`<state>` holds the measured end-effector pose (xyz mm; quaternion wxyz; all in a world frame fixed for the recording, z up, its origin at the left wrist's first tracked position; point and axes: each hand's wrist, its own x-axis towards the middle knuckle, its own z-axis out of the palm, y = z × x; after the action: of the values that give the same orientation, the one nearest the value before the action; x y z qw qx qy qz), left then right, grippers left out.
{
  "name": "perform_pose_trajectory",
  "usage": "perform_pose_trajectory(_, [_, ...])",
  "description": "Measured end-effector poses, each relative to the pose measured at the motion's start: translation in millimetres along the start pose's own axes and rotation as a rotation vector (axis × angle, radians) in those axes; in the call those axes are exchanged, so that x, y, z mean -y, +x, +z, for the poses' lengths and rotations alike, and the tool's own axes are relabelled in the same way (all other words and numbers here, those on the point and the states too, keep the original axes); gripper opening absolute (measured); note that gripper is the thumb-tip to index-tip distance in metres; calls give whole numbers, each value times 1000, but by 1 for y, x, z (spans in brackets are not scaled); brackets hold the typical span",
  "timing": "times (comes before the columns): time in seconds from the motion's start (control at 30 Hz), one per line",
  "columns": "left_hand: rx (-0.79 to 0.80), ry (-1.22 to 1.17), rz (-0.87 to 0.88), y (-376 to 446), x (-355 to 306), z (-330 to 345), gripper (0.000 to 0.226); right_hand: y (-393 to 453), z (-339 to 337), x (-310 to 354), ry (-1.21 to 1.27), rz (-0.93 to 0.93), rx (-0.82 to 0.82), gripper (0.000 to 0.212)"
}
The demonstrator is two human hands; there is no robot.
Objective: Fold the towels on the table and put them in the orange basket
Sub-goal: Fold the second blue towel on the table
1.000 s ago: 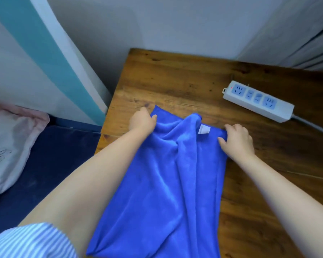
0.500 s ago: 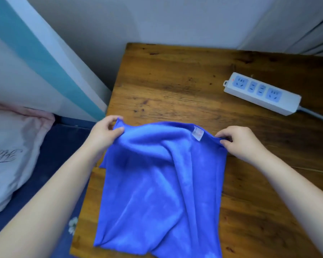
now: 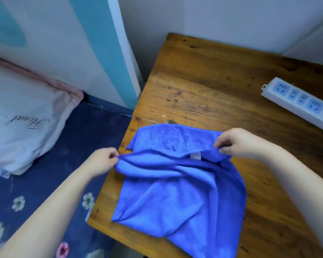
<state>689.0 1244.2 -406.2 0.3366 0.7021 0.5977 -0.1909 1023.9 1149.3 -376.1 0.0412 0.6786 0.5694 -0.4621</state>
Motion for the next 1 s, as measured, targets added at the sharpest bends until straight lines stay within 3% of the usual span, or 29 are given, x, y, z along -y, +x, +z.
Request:
perform_pose_trajectory(0.07, [-139, -76, 17, 10, -11, -3, 19, 11, 4, -5, -130, 112, -217, 19])
perform_pose_trajectory(0.13, [-192, -111, 19, 21, -16, -3, 14, 17, 10, -13, -173, 204, -321, 19])
perform_pose_trajectory(0.47, [-245, -4, 69, 28, -25, 23, 18, 24, 41, -9, -102, 299, -440, 26])
perform_pose_trajectory(0.87, [-60, -84, 199, 24, -44, 18, 15, 21, 15, -12, 37, 90, -269, 13])
perform_pose_trajectory(1.0, [-53, -242, 213, 18, -50, 19, 36, 15, 9, -6, 184, 7, -256, 16])
